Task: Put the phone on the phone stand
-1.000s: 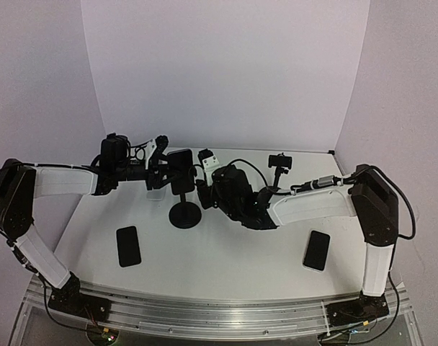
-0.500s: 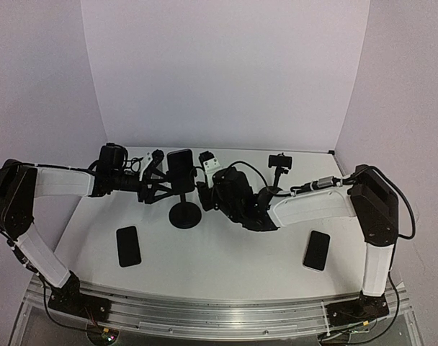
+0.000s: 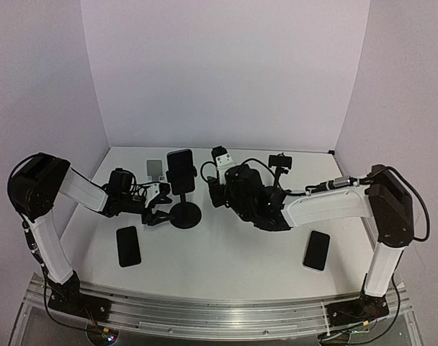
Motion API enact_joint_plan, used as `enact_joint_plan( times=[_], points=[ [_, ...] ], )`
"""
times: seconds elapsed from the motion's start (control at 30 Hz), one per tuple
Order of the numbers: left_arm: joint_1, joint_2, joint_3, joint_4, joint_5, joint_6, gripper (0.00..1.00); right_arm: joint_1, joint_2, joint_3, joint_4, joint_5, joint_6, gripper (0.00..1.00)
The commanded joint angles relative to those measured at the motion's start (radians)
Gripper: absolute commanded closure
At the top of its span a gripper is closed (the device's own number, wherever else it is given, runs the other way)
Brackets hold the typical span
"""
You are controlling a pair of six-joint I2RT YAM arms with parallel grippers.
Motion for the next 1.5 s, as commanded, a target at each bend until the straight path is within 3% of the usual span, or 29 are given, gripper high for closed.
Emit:
enact_joint_plan(
  times=[0.0, 0.17, 0.3, 0.53, 0.97, 1.27, 1.47],
  points=[
    [0.001, 0.068, 0.106, 0.097, -0.047, 0.035, 0.37, -0.025, -0.105, -0.041, 0.065, 0.040, -0.003, 0.52],
    [0.002, 0.070, 0.103, 0.097, -0.036, 0.046, 0.38, -0.052, -0.107, -0.074, 0.095, -0.077, -0.010, 0.51],
    [0.023, 0.030, 0.078, 0.072, -0.038, 0.028, 0.38, -0.055, -0.043, -0.108, 0.235, -0.298, -0.089, 0.43],
    [0.084, -0.119, -0.002, -0.015, -0.021, -0.002, 0.33, -0.053, 0.177, -0.264, 0.911, -0.447, -0.156, 0.33],
    [0.135, -0.309, -0.125, 0.104, -0.129, -0.198, 0.22, -0.025, 0.513, 0.022, 0.933, -0.380, -0.050, 0.37],
    [0.155, -0.314, -0.114, 0.188, -0.162, -0.272, 0.21, -0.001, 0.604, 0.133, 0.911, -0.319, -0.032, 0.43],
    [0.163, -0.296, -0.075, 0.189, -0.167, -0.279, 0.21, 0.003, 0.678, 0.263, 0.863, -0.248, 0.064, 0.50]
  ],
)
